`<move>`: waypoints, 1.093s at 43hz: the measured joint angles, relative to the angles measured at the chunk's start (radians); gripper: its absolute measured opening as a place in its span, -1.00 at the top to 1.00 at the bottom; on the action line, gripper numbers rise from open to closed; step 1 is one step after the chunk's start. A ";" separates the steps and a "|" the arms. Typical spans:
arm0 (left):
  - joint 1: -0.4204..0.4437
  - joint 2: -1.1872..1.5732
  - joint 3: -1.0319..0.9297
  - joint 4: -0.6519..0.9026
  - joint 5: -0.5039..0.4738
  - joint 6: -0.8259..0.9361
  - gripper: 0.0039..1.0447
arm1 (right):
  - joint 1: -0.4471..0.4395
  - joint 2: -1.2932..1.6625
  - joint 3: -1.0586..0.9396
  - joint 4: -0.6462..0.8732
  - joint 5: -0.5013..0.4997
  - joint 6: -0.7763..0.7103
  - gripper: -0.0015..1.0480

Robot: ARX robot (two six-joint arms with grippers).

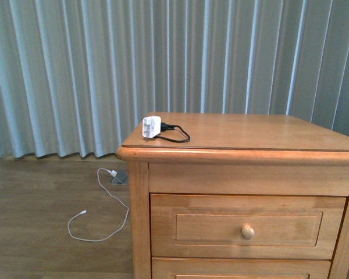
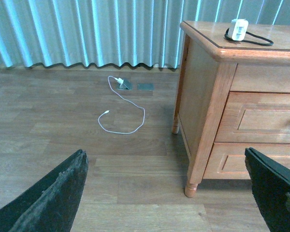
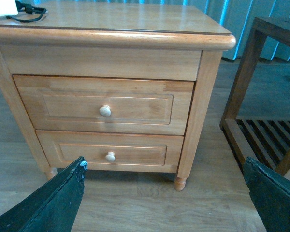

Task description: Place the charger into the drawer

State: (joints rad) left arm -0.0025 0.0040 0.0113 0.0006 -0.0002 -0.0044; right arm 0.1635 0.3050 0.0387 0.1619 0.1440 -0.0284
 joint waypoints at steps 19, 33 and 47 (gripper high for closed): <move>0.000 0.000 0.000 0.000 0.000 0.000 -0.89 | 0.222 0.948 0.294 0.537 0.139 -0.083 -0.84; 0.000 0.000 0.000 0.000 0.000 0.000 -0.89 | 0.275 1.442 0.550 0.712 0.163 -0.172 -0.84; 0.000 0.000 0.000 0.000 0.000 0.000 -0.89 | 0.286 1.778 0.795 0.817 0.204 -0.259 -0.84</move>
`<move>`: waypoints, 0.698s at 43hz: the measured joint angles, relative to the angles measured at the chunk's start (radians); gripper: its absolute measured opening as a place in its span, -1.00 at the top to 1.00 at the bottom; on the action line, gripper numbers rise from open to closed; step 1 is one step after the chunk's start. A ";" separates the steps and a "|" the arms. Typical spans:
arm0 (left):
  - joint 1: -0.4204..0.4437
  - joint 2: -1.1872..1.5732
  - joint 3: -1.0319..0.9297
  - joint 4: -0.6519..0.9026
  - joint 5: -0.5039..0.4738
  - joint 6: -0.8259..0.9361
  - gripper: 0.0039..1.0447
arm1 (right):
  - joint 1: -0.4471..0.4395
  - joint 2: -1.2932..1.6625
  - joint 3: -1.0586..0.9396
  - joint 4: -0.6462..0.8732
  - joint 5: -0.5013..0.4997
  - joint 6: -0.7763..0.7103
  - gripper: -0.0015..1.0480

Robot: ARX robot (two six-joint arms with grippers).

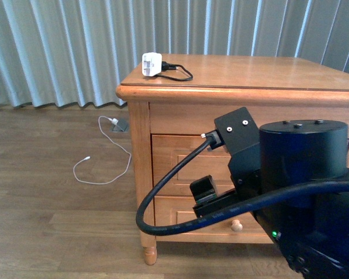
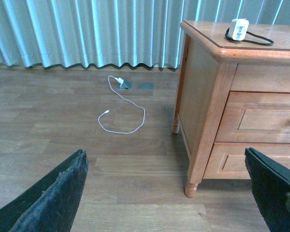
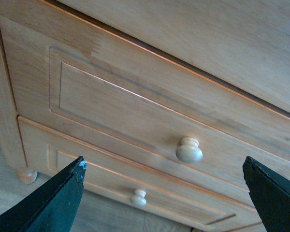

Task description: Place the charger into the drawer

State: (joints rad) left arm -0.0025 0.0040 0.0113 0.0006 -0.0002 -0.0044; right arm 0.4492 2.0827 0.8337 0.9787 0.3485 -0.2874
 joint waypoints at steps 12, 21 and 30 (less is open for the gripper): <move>0.000 0.000 0.000 0.000 0.000 0.000 -0.89 | -0.027 0.148 0.127 0.048 0.002 -0.043 -0.84; 0.000 0.000 0.000 0.000 0.000 0.000 -0.89 | -0.055 0.202 0.190 0.069 -0.003 -0.068 -0.84; 0.000 0.000 0.000 0.000 0.000 0.000 -0.89 | -0.080 0.252 0.234 0.071 -0.010 -0.079 -0.84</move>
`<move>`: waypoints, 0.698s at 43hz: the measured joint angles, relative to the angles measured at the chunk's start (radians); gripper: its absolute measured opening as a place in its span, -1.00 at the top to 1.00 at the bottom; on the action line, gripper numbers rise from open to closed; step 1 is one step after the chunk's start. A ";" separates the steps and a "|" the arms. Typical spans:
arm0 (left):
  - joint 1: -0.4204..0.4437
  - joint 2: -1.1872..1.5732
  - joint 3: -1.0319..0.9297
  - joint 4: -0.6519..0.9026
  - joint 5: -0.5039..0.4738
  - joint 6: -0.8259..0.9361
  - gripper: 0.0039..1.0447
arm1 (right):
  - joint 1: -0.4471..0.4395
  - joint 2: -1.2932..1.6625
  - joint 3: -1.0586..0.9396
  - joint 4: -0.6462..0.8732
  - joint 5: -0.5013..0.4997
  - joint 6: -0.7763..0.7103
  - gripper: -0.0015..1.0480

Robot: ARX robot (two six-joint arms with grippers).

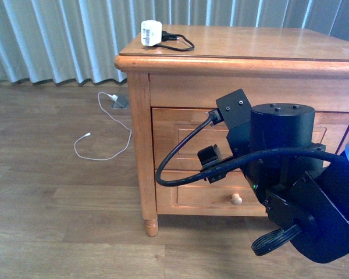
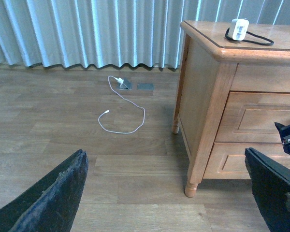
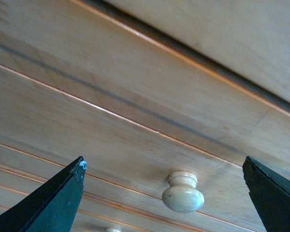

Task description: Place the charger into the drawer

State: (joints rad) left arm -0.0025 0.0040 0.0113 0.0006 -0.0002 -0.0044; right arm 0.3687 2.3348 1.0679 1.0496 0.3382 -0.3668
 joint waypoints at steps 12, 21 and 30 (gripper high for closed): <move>0.000 0.000 0.000 0.000 0.000 0.000 -0.89 | -0.025 0.037 0.016 -0.005 -0.003 -0.002 -0.84; 0.000 0.000 0.000 0.000 0.000 0.000 -0.89 | -0.030 0.050 0.023 0.003 0.002 -0.003 -0.84; 0.000 0.000 0.000 0.000 0.000 0.000 -0.89 | -0.027 0.050 0.025 0.003 0.004 0.005 -0.84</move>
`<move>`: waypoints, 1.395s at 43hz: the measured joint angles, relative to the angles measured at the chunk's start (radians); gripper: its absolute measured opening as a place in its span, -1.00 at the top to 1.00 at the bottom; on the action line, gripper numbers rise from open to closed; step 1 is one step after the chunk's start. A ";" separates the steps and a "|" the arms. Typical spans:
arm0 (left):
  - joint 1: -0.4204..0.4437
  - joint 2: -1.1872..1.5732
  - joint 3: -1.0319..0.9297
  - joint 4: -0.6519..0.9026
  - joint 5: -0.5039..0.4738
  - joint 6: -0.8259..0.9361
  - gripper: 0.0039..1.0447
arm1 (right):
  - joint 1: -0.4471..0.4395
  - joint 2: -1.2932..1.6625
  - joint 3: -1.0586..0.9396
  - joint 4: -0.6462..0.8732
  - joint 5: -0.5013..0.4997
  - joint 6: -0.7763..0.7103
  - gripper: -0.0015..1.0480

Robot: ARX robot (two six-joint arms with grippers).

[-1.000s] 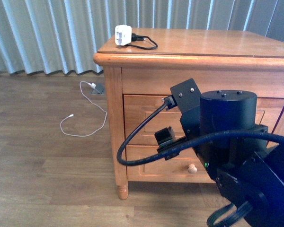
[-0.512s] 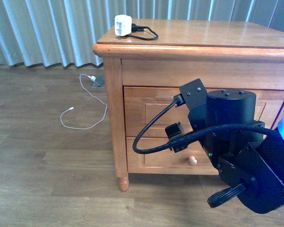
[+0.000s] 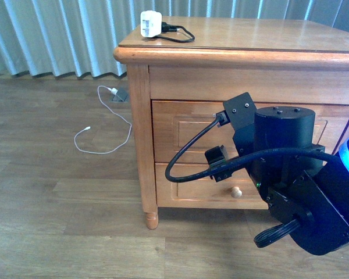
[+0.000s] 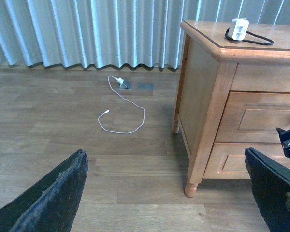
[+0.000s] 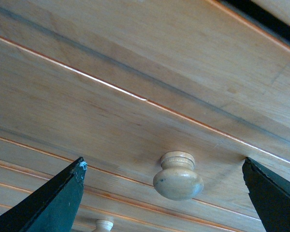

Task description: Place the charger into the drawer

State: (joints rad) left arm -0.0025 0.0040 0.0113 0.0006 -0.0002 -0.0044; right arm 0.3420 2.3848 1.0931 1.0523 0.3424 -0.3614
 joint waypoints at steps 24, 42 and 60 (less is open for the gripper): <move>0.000 0.000 0.000 0.000 0.000 0.000 -0.89 | 0.007 0.000 0.007 0.002 0.016 0.010 -0.82; 0.000 0.000 0.000 0.000 0.000 0.000 -0.89 | 0.007 0.008 0.015 -0.001 0.015 0.010 -0.32; 0.000 0.000 0.000 0.000 0.000 0.000 -0.89 | 0.005 0.030 0.025 -0.002 0.017 0.010 -0.13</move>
State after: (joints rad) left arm -0.0025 0.0040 0.0113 0.0006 -0.0002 -0.0044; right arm 0.3470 2.4145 1.1183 1.0508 0.3595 -0.3519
